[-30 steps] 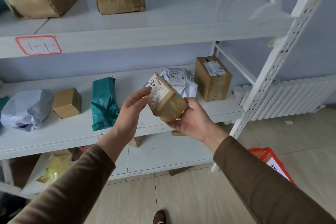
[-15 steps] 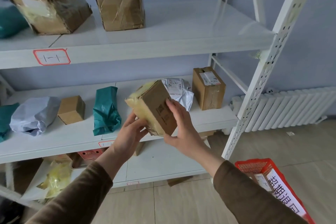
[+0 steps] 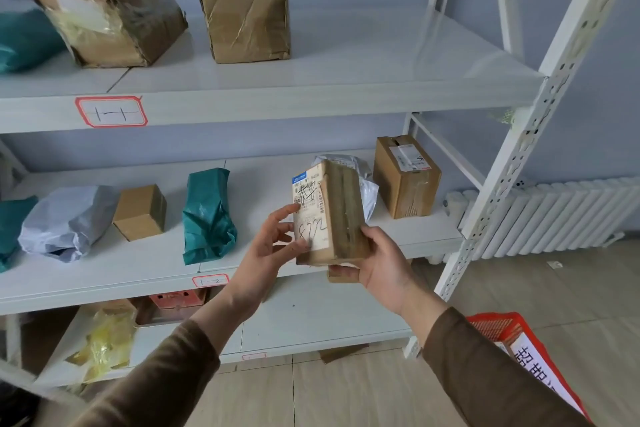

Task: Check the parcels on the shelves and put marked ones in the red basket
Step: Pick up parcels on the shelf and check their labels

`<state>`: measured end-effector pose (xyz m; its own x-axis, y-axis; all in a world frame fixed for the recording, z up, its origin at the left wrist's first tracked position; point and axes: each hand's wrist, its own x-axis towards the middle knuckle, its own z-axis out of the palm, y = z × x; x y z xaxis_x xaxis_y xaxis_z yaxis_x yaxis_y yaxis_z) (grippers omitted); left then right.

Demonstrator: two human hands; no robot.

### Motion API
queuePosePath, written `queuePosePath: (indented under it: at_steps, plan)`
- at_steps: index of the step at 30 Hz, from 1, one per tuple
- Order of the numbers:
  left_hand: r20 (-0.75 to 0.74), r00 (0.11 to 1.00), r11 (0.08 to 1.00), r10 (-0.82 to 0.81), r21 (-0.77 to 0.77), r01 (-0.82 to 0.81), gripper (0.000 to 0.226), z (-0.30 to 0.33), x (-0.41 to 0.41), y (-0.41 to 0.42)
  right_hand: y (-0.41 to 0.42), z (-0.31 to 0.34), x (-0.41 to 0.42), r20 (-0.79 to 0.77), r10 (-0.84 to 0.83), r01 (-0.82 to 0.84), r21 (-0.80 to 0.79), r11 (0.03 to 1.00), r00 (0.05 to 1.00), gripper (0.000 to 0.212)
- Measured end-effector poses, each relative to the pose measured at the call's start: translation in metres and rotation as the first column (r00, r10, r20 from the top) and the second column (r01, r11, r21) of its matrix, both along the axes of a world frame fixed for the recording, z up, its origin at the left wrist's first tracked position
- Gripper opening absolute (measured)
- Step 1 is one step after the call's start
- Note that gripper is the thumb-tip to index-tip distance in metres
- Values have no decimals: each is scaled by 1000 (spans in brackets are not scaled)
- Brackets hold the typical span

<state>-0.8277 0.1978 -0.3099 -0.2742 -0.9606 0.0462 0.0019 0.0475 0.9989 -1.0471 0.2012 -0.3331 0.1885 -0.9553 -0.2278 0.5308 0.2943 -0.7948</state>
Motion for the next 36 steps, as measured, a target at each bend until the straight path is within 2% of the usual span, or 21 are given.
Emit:
queuePosePath:
  at_steps: [4,6,8,10,15,19,21,24,27,31,36]
  plan:
    - [-1,998,998,68,6,-68,78,-6,3,-6,-11,-9,18,129,-1,-10,88,996,992,52]
    - [76,991,994,107,11,-109,83,-9,3,-10,-14,-11,29,140,-18,7,79,997,990,48]
    - [110,991,997,73,25,-76,86,-10,2,-13,-18,-10,41,119,-36,26,82,996,992,40]
    - [47,997,997,66,45,-68,83,-9,0,-14,-24,-10,54,73,-67,59,114,992,995,33]
    - [200,924,944,325,-127,-304,96,-17,11,-28,-41,-18,83,-29,-105,109,191,976,994,30]
    - [223,900,926,375,-127,-354,80,-28,25,-43,-52,-27,102,33,-126,117,197,973,991,41]
    - [158,918,930,363,-10,-366,66,-36,34,-55,-58,-31,109,18,-141,135,194,972,990,49]
    - [28,949,927,314,207,-313,60,-50,50,-79,-74,-35,123,-123,-162,178,132,975,979,44]
    - [-77,953,901,293,357,-249,45,-59,59,-103,-92,-40,136,-276,-163,195,94,976,947,36]
    - [2,977,883,213,427,-193,28,-70,62,-139,-125,-46,145,-343,-158,226,166,960,926,18]
    - [79,986,883,147,438,-167,22,-85,63,-190,-175,-60,150,-403,-159,270,235,934,901,14]
